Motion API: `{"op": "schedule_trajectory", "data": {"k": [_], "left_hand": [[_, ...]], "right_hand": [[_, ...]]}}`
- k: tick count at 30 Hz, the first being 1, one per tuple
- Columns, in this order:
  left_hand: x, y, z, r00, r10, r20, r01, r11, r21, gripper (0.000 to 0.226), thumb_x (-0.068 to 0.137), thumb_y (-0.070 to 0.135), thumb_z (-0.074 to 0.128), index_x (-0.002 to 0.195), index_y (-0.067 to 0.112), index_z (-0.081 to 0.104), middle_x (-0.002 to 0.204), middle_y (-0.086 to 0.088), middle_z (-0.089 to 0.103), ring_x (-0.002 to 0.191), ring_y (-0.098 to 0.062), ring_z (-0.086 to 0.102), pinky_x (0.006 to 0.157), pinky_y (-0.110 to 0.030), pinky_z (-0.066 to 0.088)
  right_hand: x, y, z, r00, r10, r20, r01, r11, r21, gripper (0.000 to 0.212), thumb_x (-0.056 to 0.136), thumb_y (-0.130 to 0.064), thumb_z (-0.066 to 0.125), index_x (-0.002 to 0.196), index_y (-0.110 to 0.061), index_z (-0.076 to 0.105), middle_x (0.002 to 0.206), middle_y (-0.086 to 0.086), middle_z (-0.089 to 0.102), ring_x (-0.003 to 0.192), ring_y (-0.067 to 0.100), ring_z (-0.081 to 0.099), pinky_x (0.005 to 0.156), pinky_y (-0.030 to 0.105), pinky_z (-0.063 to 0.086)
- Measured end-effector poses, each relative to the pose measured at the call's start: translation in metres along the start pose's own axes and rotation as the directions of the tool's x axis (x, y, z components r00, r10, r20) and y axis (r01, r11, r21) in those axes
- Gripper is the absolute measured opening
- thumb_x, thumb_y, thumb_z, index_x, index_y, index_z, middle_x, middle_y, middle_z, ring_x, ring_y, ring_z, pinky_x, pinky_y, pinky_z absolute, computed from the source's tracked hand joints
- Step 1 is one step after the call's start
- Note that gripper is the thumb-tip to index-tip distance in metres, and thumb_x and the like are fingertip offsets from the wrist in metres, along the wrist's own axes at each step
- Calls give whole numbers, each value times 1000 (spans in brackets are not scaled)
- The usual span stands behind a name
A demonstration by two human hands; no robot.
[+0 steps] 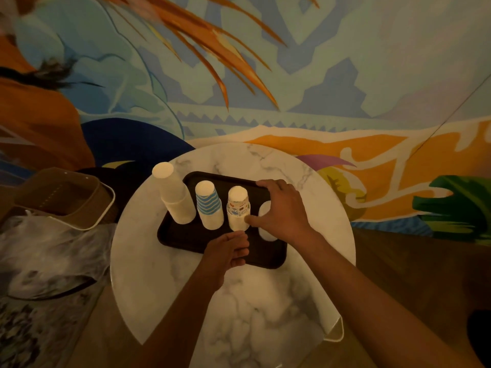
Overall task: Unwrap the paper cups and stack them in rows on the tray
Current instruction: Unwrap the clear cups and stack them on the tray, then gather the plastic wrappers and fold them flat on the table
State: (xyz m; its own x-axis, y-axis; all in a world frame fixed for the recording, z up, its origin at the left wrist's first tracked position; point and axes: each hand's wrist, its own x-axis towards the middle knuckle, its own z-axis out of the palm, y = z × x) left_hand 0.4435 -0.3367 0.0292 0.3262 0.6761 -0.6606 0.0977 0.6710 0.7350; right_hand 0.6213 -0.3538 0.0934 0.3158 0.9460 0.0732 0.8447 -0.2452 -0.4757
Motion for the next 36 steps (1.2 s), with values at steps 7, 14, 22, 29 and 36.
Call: {"op": "schedule_trajectory", "data": {"k": [7,14,22,29,36], "left_hand": [[-15,16,-63,999,32,41,-31,999,-15,20,93,17,69,113,18,71,106,-9,78,90,-20,73,77,-35,57],[-19,35,-177,995,60,74,-66,995,76,21,93,19,70,114,19,73,105,-6,78,89,-20,74,74,-34,59],[-3,34,-326,987,92,-134,-62,975,214,19,91,20,74,110,20,73,99,-5,76,82,-18,70,62,-28,55],[11,6,-424,882,223,-416,0,882,472,16,96,19,67,109,17,76,105,-12,73,98,-35,69,89,-46,58],[1,4,-481,716,308,-627,15,891,455,38,88,26,78,122,14,66,114,-4,64,75,-4,59,58,-17,45]], "right_hand": [[-22,-74,26,977,-74,-198,103,984,143,44,71,-43,85,106,-28,64,107,-11,63,100,9,55,86,29,46],[-27,-166,82,989,-59,-133,84,979,185,24,81,-34,81,101,-26,70,106,-9,68,100,9,57,84,28,50],[-40,-251,154,985,-110,136,73,966,249,3,83,-29,76,85,-29,75,86,-18,70,83,1,63,76,19,54],[-18,-273,203,885,-180,429,80,967,241,9,86,-35,77,94,-31,75,93,-17,71,86,1,65,80,23,55],[7,-287,247,806,-166,568,27,969,244,21,89,-37,76,106,-26,72,105,-10,71,92,6,66,86,29,57]]}}
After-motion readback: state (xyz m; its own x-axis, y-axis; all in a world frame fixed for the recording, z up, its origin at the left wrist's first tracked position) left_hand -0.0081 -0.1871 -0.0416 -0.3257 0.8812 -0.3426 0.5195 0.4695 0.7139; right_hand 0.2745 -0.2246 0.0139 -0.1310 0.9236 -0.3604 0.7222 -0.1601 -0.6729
